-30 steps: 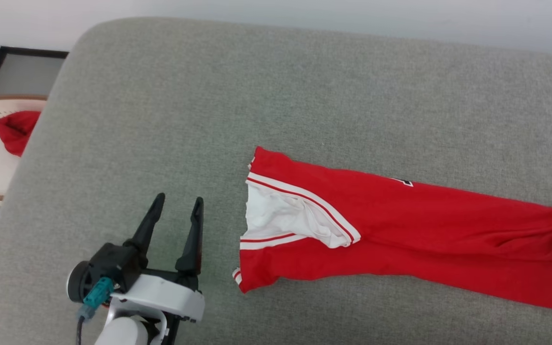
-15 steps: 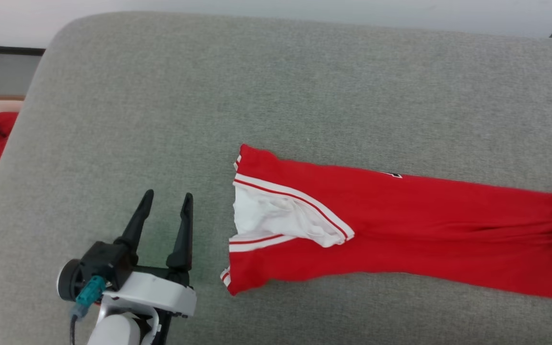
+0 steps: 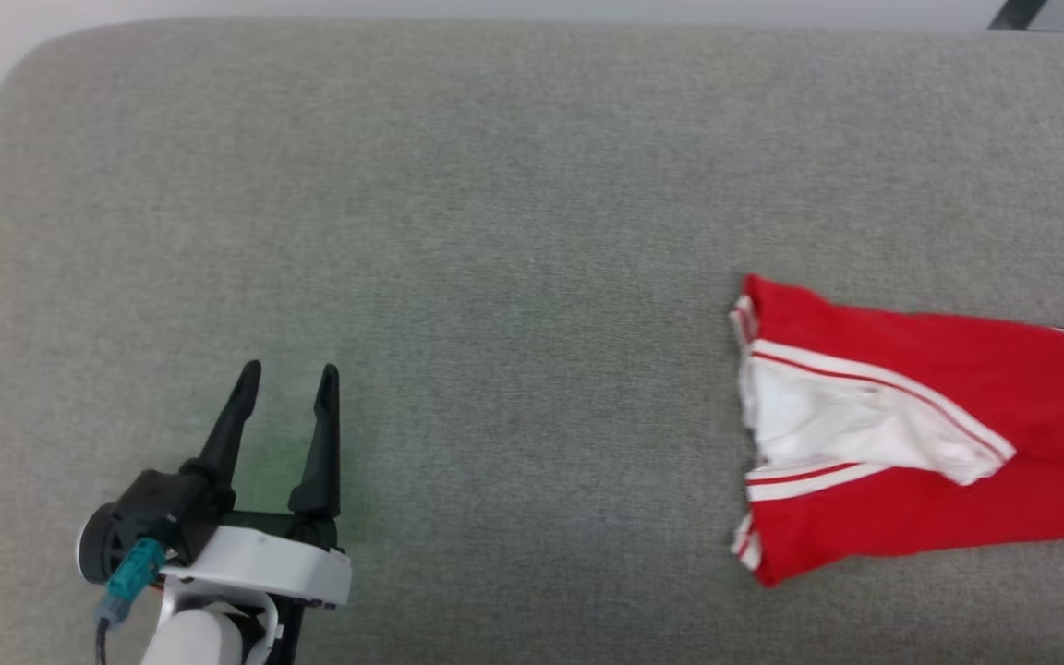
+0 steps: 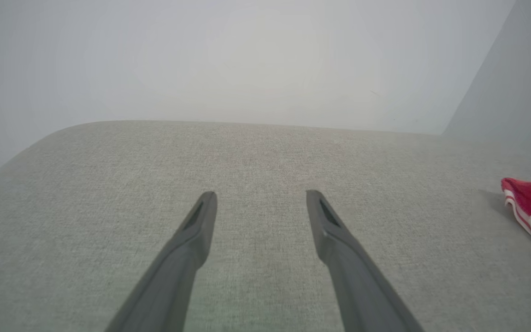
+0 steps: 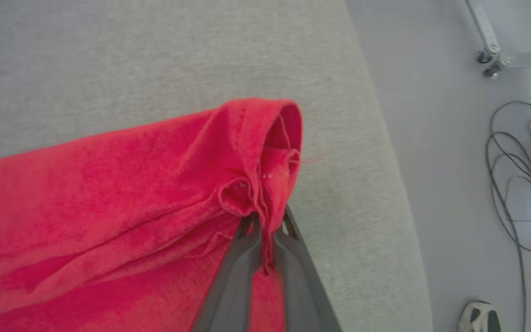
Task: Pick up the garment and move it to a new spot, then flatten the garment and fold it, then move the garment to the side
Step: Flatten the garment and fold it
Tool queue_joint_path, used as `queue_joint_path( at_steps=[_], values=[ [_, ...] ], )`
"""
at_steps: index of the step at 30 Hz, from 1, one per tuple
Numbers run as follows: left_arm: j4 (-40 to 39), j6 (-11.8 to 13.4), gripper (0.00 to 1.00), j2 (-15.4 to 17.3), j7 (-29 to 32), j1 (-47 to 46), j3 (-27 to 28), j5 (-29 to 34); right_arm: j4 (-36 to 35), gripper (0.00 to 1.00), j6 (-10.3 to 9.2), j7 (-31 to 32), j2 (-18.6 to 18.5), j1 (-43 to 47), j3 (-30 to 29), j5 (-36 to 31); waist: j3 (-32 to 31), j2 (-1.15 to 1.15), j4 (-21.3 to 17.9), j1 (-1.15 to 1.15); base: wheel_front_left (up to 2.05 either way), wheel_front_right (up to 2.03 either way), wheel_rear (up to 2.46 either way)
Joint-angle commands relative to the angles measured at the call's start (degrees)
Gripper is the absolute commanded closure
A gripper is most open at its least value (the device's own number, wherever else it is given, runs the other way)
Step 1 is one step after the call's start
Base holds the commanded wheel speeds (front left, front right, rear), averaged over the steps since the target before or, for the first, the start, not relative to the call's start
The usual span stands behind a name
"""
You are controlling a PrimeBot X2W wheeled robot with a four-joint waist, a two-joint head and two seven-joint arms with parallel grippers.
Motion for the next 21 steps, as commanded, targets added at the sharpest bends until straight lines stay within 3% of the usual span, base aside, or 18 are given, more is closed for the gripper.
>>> queue_joint_path(
  at_steps=[1, 5, 9, 21],
  values=[
    [-0.1, -0.1, 0.0, -0.1, 0.0, 0.1, 0.3, 0.1, 0.8, 1.0, -0.11, -1.0, -0.3, -0.6, -0.9, -1.2, 0.5, 0.0, -0.8, 0.0, 0.0, 0.0, 0.0],
    [0.4, -0.4, 0.0, -0.4, 0.0, -0.2, 0.2, 0.6, 0.7, 1.0, -0.11, -1.1, 2.0, -1.5, -0.3, -0.1, 0.0, 0.0, -1.4, 0.0, 0.0, 0.0, 0.0],
    [1.0, -0.5, 0.0, -0.7, 0.0, 0.5, 0.3, 0.8, -4.9, 1.0, -0.1, 0.7, 3.8, -1.1, 3.0, 2.5, -1.2, 0.0, -2.0, 0.0, 0.0, 0.0, 0.0],
    [1.7, -0.5, 0.0, -1.4, 0.0, 2.8, 0.8, -0.2, -37.8, 1.0, -0.1, 10.1, 13.0, 3.6, 15.1, 9.1, -4.3, 0.0, -2.0, 0.0, 0.0, 0.0, 0.0]
  ],
)
